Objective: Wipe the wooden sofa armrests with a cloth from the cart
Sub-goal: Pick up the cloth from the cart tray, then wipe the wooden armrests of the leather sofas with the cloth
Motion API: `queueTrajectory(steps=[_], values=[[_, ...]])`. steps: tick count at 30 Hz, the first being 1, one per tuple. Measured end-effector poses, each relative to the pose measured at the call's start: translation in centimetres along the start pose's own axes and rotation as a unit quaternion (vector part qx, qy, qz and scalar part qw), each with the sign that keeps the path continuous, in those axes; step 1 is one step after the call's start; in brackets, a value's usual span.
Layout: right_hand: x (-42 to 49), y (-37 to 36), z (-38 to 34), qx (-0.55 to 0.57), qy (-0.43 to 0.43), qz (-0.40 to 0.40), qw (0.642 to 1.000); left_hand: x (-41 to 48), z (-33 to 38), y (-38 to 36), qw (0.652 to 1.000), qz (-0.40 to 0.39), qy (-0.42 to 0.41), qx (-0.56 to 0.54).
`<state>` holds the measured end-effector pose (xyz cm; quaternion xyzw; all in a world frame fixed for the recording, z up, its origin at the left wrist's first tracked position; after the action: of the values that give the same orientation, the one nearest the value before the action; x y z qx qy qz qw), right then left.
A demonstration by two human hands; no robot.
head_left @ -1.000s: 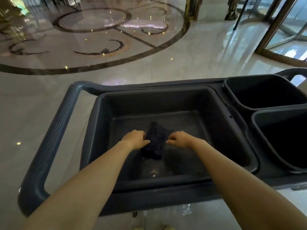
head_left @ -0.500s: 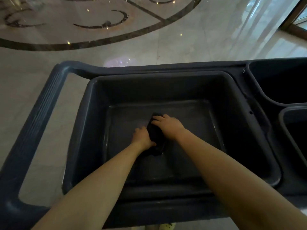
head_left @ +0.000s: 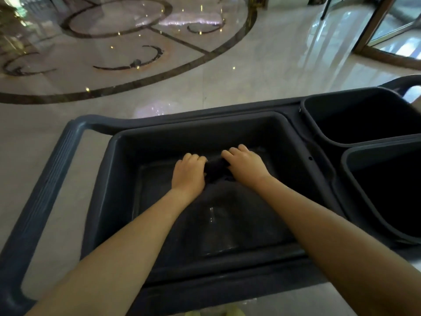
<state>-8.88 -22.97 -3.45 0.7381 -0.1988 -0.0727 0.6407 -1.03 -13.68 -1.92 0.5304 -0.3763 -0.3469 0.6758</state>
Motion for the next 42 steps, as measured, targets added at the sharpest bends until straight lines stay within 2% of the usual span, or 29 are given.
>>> queueTrajectory(steps=[10, 14, 18, 23, 26, 33, 37, 42], values=[[-9.7, 9.5, 6.2, -0.053, -0.148, 0.074, 0.985, 0.7, 12.5, 4.7, 0.982, 0.038, -0.173, -0.068], [-15.3, 12.9, 7.4, -0.071, -0.236, 0.127, 0.961, 0.2, 17.7, 6.3, 0.962, 0.045, -0.256, -0.086], [-22.0, 15.8, 7.0, -0.105, -0.320, 0.181, 0.924, -1.7, 22.7, 7.9, 0.927, 0.055, -0.354, -0.113], [-32.2, 18.4, 4.9, -0.117, -0.440, 0.223, 0.862, -7.2, 30.2, 9.3, 0.860, 0.043, -0.486, -0.149], [-39.8, 18.8, 2.7, -0.128, -0.520, 0.208, 0.819, -12.8, 35.2, 9.2, 0.817, 0.026, -0.557, -0.149], [-58.0, 19.5, -3.9, -0.169, -0.652, 0.201, 0.711, -28.9, 45.5, 8.9, 0.690, 0.002, -0.706, -0.157], [-67.2, 19.7, -8.1, -0.205, -0.713, 0.202, 0.639, -38.0, 50.5, 9.1, 0.616, -0.005, -0.767, -0.180], [-76.0, 19.6, -11.7, -0.232, -0.750, 0.207, 0.584, -47.0, 55.0, 8.2, 0.558, -0.012, -0.803, -0.211]])
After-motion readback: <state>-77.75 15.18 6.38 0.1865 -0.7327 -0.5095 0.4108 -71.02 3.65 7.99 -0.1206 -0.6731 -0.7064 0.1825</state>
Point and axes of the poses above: each hand's wrist, its own x-axis towards the middle knuckle, its own y-axis out of the back of the hand, z = x × y, the point moved 7 cm from there along x, towards the middle knuckle, and after that the axes turned 4 degrees about x, right-handed, at the moved point
